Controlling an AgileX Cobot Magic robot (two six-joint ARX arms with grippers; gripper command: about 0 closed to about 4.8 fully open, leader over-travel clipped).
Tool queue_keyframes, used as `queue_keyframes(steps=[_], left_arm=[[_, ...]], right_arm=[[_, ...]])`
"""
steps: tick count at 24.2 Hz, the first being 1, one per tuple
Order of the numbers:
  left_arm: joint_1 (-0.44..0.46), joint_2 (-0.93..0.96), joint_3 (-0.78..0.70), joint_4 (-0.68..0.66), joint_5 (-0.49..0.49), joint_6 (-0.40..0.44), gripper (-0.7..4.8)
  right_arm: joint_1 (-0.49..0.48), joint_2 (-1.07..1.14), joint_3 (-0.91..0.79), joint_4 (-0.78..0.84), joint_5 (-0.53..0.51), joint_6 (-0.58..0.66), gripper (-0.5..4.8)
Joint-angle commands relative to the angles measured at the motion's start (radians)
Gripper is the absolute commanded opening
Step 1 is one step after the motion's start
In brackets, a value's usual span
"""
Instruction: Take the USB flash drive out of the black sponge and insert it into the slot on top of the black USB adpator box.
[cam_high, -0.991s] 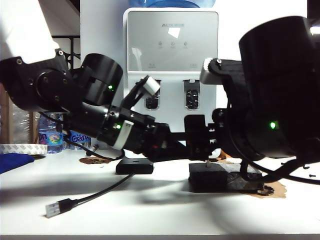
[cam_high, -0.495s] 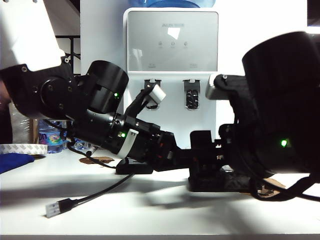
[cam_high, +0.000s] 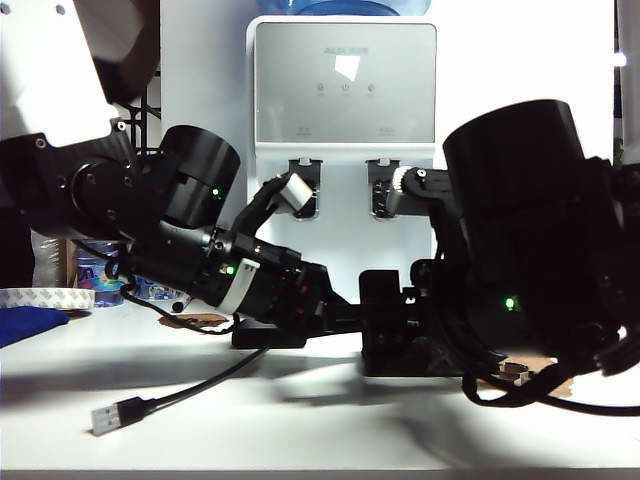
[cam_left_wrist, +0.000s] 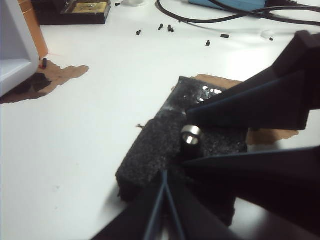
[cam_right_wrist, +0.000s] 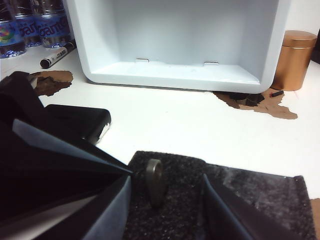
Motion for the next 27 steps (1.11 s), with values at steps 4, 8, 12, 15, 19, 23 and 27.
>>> queue_keyframes(steps=[4, 8, 12, 15, 19, 23, 27], left_arm=[[-0.008, 0.003, 0.0, -0.015, 0.03, 0.007, -0.04], [-0.001, 0.003, 0.0, -0.014, 0.056, 0.007, -0.04], [0.001, 0.003, 0.0, -0.01, 0.031, 0.006, -0.04], [-0.003, 0.003, 0.0, -0.005, 0.029, 0.006, -0.04], [-0.002, 0.003, 0.0, 0.002, 0.029, 0.006, -0.04], [-0.002, 0.003, 0.0, 0.001, 0.029, 0.006, -0.04], [-0.002, 0.003, 0.0, 0.001, 0.077, 0.006, -0.04]], right_arm=[[-0.002, -0.026, 0.026, 0.028, 0.016, -0.042, 2.39], [-0.002, -0.042, 0.04, 0.028, 0.016, -0.063, 2.39], [0.006, -0.051, 0.064, 0.027, -0.013, -0.063, 2.39], [0.011, -0.053, 0.087, 0.012, -0.01, -0.067, 2.36], [0.01, -0.053, 0.108, 0.008, 0.036, -0.067, 2.13], [0.011, -0.053, 0.109, -0.012, 0.056, -0.056, 1.51], [0.011, -0.053, 0.109, -0.064, 0.053, 0.072, 1.43]])
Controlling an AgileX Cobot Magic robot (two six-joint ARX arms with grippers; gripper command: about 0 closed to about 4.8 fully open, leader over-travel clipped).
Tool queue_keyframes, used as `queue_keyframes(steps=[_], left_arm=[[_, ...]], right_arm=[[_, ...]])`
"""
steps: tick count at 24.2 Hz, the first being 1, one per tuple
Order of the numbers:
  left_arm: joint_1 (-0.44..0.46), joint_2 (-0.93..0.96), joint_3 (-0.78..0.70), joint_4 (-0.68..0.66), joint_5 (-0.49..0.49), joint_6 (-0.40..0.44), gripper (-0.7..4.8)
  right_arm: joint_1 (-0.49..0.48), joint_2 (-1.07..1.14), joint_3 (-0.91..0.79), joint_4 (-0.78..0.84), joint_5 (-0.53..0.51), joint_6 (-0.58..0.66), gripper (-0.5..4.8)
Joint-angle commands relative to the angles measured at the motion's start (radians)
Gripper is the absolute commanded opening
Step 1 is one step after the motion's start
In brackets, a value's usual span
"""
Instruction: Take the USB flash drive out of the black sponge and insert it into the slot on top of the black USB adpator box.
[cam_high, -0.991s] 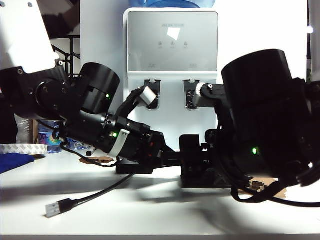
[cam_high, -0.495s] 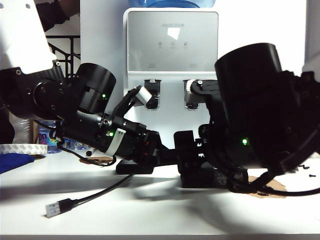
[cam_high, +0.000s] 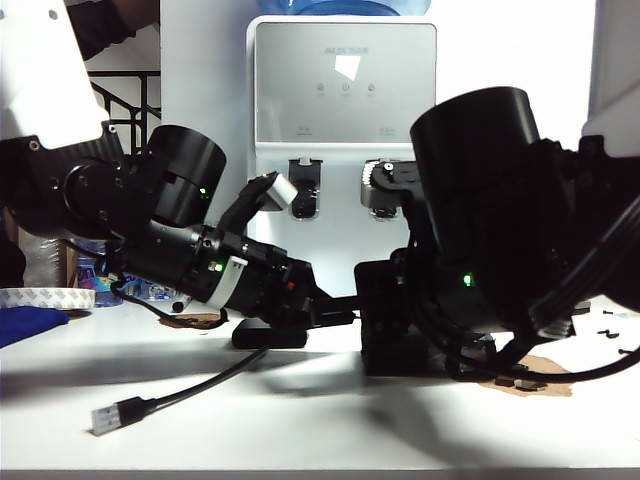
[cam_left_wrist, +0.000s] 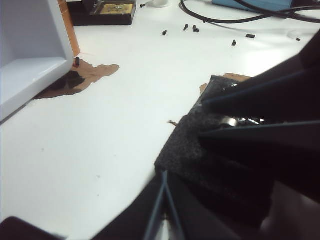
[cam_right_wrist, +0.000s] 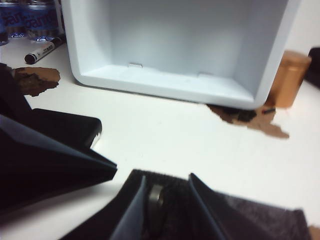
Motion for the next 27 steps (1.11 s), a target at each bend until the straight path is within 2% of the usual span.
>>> queue_keyframes(steps=[1, 6, 10, 12, 13, 15, 18, 20, 24, 25, 27], left_arm=[[-0.027, 0.003, -0.001, -0.018, 0.091, 0.01, -0.04], [-0.035, 0.003, -0.001, -0.018, 0.09, 0.01, -0.04], [-0.038, 0.003, -0.001, -0.034, 0.17, 0.01, -0.04], [-0.045, 0.003, -0.001, -0.045, 0.179, 0.01, -0.04], [-0.048, 0.004, -0.001, -0.05, 0.177, 0.01, -0.04], [-0.053, 0.004, -0.001, -0.079, 0.176, 0.01, -0.04], [-0.057, 0.004, -0.001, -0.11, 0.179, 0.01, -0.04], [-0.057, 0.008, -0.001, -0.11, 0.179, 0.01, -0.04], [-0.057, 0.01, -0.001, -0.122, 0.18, 0.01, -0.04], [-0.057, 0.011, -0.001, -0.125, 0.18, 0.01, -0.04], [-0.058, 0.011, -0.001, -0.125, 0.18, 0.01, -0.04]], right_arm=[[0.006, -0.021, 0.031, 0.041, -0.004, 0.158, 1.44], [0.006, -0.021, 0.031, 0.016, -0.001, 0.205, 1.43], [0.006, -0.021, 0.033, 0.033, -0.005, 0.204, 1.42], [0.01, -0.021, 0.035, 0.034, -0.003, 0.204, 1.41], [0.013, -0.021, 0.037, 0.034, 0.001, 0.203, 1.24], [0.017, -0.021, 0.037, 0.039, -0.019, 0.172, 0.51], [0.017, -0.021, 0.037, 0.039, -0.03, 0.128, 0.47], [0.018, -0.021, 0.037, 0.039, -0.032, 0.119, 0.21], [0.018, -0.021, 0.037, 0.04, -0.036, 0.081, 0.2], [0.019, -0.021, 0.036, 0.05, -0.035, 0.059, -0.03], [0.026, -0.02, 0.035, 0.086, -0.035, 0.011, -0.05]])
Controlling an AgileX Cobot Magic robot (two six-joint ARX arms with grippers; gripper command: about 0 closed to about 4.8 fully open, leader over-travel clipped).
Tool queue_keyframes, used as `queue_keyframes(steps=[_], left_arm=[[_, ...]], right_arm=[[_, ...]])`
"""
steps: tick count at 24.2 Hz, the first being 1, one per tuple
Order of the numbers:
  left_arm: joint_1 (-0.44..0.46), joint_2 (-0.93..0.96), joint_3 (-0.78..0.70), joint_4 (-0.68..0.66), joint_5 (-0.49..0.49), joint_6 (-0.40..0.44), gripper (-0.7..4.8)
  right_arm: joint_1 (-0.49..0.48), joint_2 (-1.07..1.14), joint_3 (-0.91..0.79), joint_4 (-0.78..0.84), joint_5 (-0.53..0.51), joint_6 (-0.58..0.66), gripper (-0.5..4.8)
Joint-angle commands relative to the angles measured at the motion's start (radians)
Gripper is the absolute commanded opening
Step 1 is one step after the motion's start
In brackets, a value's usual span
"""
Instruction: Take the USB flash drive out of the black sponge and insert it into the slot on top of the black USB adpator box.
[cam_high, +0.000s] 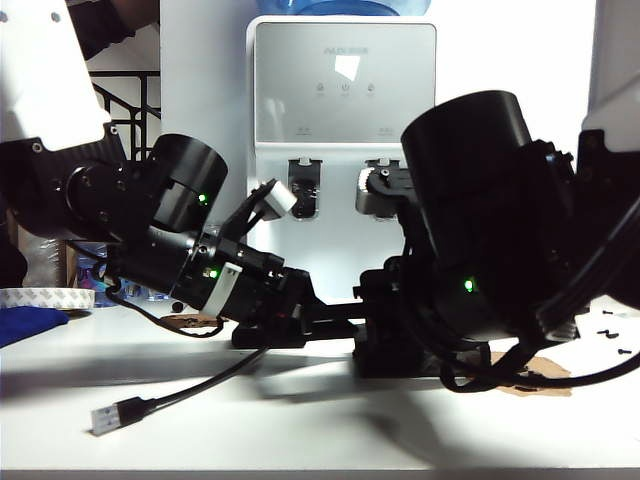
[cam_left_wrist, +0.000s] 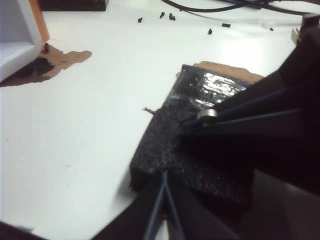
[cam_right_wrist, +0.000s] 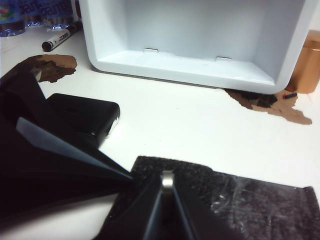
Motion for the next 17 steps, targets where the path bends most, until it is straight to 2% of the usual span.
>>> queue_keyframes(steps=[1, 6, 17], left_arm=[[-0.052, 0.006, -0.008, -0.057, 0.089, -0.005, -0.05], [-0.059, 0.032, -0.01, -0.115, 0.089, 0.074, -0.04], [-0.059, 0.034, -0.009, -0.051, 0.095, 0.073, -0.04]], right_arm=[[0.013, -0.013, 0.035, 0.18, 0.003, -0.055, -0.05], [0.015, -0.038, 0.041, 0.227, -0.001, -0.08, -0.04], [0.014, -0.173, 0.034, 0.231, -0.004, -0.223, -0.04]])
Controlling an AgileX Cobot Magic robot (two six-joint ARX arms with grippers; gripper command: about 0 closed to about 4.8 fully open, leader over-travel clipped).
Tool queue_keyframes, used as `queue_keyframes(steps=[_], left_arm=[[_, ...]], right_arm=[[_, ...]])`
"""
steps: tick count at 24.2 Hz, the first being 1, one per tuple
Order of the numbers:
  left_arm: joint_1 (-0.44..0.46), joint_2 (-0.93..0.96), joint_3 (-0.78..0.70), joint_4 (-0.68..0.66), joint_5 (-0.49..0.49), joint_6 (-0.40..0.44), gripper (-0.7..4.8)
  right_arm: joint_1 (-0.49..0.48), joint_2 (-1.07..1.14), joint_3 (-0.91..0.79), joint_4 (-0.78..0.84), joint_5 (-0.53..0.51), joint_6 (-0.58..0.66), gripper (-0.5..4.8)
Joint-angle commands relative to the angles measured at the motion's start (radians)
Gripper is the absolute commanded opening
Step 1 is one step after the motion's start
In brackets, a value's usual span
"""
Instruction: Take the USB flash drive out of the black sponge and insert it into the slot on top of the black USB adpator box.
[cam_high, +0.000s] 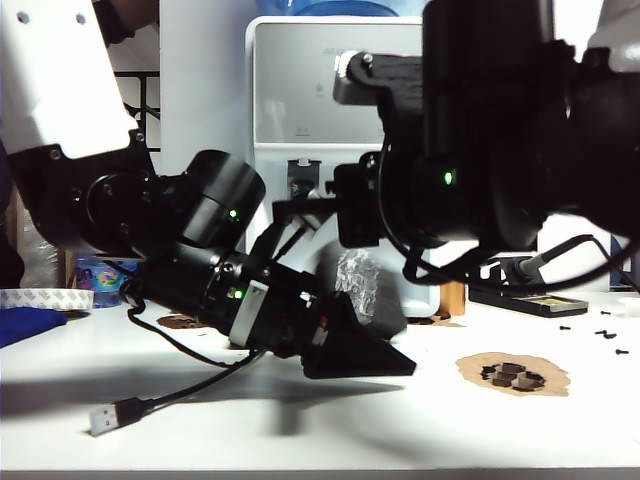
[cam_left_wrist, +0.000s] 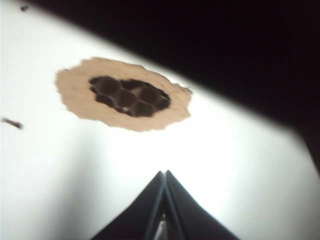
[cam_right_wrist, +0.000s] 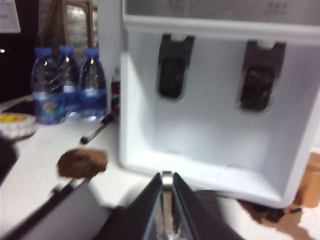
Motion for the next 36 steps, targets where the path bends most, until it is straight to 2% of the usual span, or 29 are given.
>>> queue_keyframes(steps=[1, 6, 12, 19, 22, 25, 28, 30, 31, 32, 36], left_arm=[[0.008, 0.005, -0.006, 0.0, -0.005, 0.025, -0.04], [0.015, -0.014, -0.006, 0.011, -0.007, 0.025, -0.04], [0.03, -0.11, -0.006, 0.016, -0.096, 0.02, -0.04], [0.066, -0.16, -0.007, 0.056, -0.438, 0.01, -0.04], [0.087, -0.16, -0.007, 0.114, -0.636, 0.005, -0.04], [0.11, -0.161, -0.007, 0.167, -0.722, 0.005, -0.04], [0.136, -0.163, -0.006, 0.22, -0.736, -0.026, -0.04], [0.132, -0.155, -0.002, 0.22, -0.658, -0.035, -0.04], [0.124, -0.149, 0.007, 0.201, -0.66, -0.036, -0.04], [0.114, -0.125, 0.035, 0.17, -0.66, -0.036, -0.04], [0.109, -0.047, 0.12, 0.162, -0.66, -0.035, -0.04]], right_arm=[[-0.009, -0.05, 0.009, 0.071, 0.021, -0.019, -0.04], [-0.01, -0.053, 0.007, 0.071, 0.023, -0.019, -0.04], [-0.01, -0.069, 0.007, 0.072, 0.02, -0.019, -0.04], [-0.01, -0.175, 0.007, 0.072, 0.014, -0.097, -0.04], [-0.01, -0.274, 0.007, 0.062, -0.06, -0.149, -0.04], [-0.01, -0.371, 0.007, 0.011, -0.092, -0.198, -0.04], [-0.01, -0.511, 0.007, -0.161, -0.2, -0.209, -0.04], [-0.01, -0.636, 0.007, -0.313, -0.348, -0.178, -0.04], [-0.016, -0.673, 0.01, -0.366, -0.389, -0.169, -0.04], [-0.035, -0.733, 0.012, -0.452, -0.478, -0.13, -0.04], [-0.093, -0.844, 0.013, -0.551, -0.679, -0.007, -0.04]])
